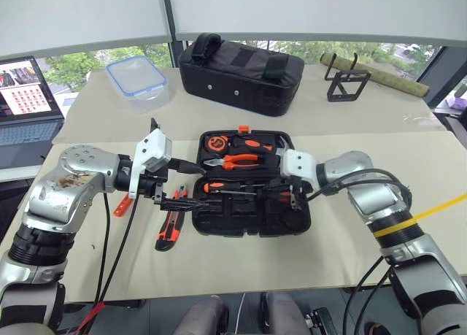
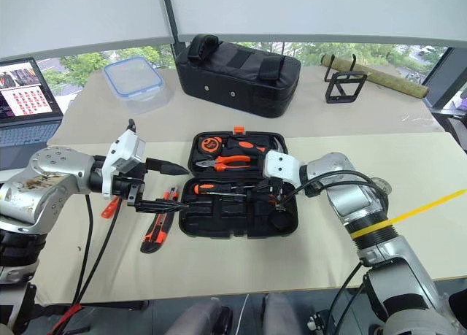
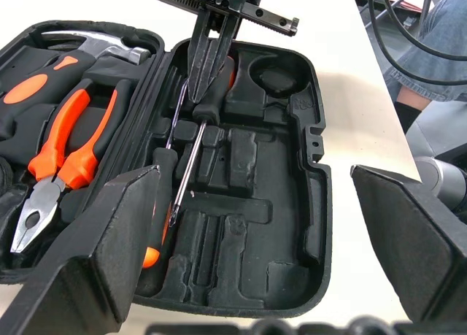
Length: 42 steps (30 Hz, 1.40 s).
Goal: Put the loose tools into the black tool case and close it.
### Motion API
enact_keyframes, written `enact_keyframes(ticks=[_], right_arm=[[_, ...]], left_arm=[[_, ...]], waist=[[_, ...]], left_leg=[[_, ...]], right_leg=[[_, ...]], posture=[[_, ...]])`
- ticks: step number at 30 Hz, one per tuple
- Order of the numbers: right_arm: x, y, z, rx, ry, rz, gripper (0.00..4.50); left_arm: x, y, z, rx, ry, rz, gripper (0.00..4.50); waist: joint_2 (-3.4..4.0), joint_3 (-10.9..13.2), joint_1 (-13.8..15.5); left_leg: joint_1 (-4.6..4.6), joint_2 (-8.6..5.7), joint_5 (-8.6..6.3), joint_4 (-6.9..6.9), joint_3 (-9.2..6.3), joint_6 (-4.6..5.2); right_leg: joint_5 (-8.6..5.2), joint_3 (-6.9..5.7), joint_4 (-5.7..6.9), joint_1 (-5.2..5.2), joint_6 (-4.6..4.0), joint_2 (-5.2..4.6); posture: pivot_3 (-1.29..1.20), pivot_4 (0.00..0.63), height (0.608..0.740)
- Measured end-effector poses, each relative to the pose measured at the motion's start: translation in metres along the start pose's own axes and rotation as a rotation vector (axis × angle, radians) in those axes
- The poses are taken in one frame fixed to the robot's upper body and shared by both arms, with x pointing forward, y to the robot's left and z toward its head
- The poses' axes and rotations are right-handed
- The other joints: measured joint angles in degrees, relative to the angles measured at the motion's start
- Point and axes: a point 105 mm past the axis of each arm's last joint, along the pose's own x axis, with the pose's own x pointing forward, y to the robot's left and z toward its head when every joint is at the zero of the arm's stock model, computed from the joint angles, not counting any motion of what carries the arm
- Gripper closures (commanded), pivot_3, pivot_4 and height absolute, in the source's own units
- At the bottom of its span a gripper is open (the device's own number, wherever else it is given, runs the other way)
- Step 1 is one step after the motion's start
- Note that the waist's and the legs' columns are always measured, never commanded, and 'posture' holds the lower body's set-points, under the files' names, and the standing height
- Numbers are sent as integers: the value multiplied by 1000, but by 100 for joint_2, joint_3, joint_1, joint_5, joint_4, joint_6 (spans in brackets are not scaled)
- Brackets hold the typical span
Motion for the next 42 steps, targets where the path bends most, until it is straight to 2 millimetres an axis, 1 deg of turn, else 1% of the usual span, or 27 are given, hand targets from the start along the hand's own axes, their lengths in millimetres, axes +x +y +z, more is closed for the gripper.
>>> enact_keyframes(ticks=[8, 11, 15, 18, 20, 22, 24, 25, 27, 29, 30, 31, 33, 34, 36, 39, 42], right_arm=[[-2, 1, 3, -12, 9, -10, 4468], [-5, 1, 6, 34, -7, -6, 4468], [-14, -4, 18, 80, -58, -40, 4468], [-19, -8, 26, 121, -99, -63, 4468], [-24, -9, 32, 138, -134, -66, 4468], [-30, -9, 41, 152, -177, -68, 4468], [-42, -7, 56, 193, -270, -46, 3901], [-48, -7, 62, 201, -302, -40, 3732], [-64, -4, 72, 211, -350, -24, 3005], [-73, 0, 78, 212, -375, 0, 2324], [-76, 2, 80, 213, -380, 12, 2052], [-76, 6, 84, 211, -396, 34, 1606], [-77, 13, 86, 209, -408, 65, 832], [-78, 14, 85, 214, -408, 67, 625], [-77, 19, 86, 213, -415, 85, 43], [-77, 25, 89, 201, -428, 109, 43], [-77, 27, 91, 194, -428, 112, 43]], left_arm=[[0, 1, -1, 1, -2, 5, 0], [0, 1, -2, 6, -4, 8, 0], [0, 2, -4, -2, -3, 22, 0], [-3, 1, -12, -29, 7, 47, 0], [-8, 1, -17, -48, 23, 86, 0], [-19, 3, -24, -76, 47, 161, 0], [-41, 3, -36, -141, 64, 304, 0], [-52, 1, -42, -174, 71, 364, 0], [-75, -5, -57, -260, 96, 492, 0], [-97, -16, -69, -331, 122, 596, 0], [-105, -21, -73, -354, 132, 639, 0], [-118, -31, -82, -388, 161, 703, 0], [-140, -54, -107, -477, 245, 812, 0], [-145, -59, -112, -497, 263, 837, 0], [-157, -68, -118, -540, 278, 904, 0], [-166, -71, -117, -553, 297, 950, 0], [-162, -64, -112, -540, 303, 936, 0]], waist=[[0, 0, 4], [0, 1, 1], [0, 1, -2], [0, 1, -3], [1, 1, -6], [1, 2, -14], [7, 5, -48], [7, 5, -59], [10, 7, -54], [10, 7, -48], [10, 8, -42], [10, 8, -36], [13, 9, -41], [12, 9, -35], [9, 10, 59], [9, 10, 154], [6, 9, 209]], left_leg=[[-1, 0, 0, -1, -2, 0], [-3, -1, 0, -1, -2, 1], [-4, 1, 0, -1, -2, 1], [-4, 1, 0, -3, -2, 1], [-4, 2, 0, -5, -1, 1], [-4, 3, 0, -7, -1, 1], [-4, 4, 0, -14, 0, 1], [-4, 6, 0, -16, 0, 1], [-4, 9, -1, -18, -2, 0], [-3, 10, -2, -20, -2, -2], [-1, 8, -7, -19, -2, -10], [-2, 9, -22, -19, -2, -36], [6, 8, -25, -22, 3, -35], [4, 9, -25, -22, 3, -35], [4, 8, -27, -22, 0, -38], [4, 0, -30, -21, -1, -38], [6, -1, -30, -18, -2, -38]], right_leg=[[0, -2, 0, -2, 0, 0], [0, -2, -2, -3, 0, -1], [0, 0, -1, -4, 0, -3], [0, 1, -1, -5, 0, -3], [0, 2, -2, -7, 0, -4], [0, 4, -2, -8, -1, -4], [-1, 10, -3, -10, -2, -4], [-1, 9, -3, -11, -2, 1], [-2, 5, -7, -12, -4, 5], [-3, 4, -12, -8, -4, 3], [-3, 4, -12, -5, -4, 3], [-3, 5, -18, -2, -4, -1], [-3, 11, -17, 2, -4, -9], [-3, 9, -16, 2, -5, -8], [-3, 7, -14, 4, -5, -13], [-3, 6, -12, 6, -5, -19], [-3, 2, -10, 6, -4, -19]], posture=[[0, 150, 716], [0, 150, 716], [0, 150, 716], [0, 150, 716], [0, 150, 716], [0, 150, 716], [0, 150, 716], [0, 150, 716], [0, 150, 716], [0, 150, 716], [0, 150, 716], [0, 150, 716], [0, 150, 716], [0, 150, 716], [0, 150, 716], [0, 150, 716], [0, 150, 716]])
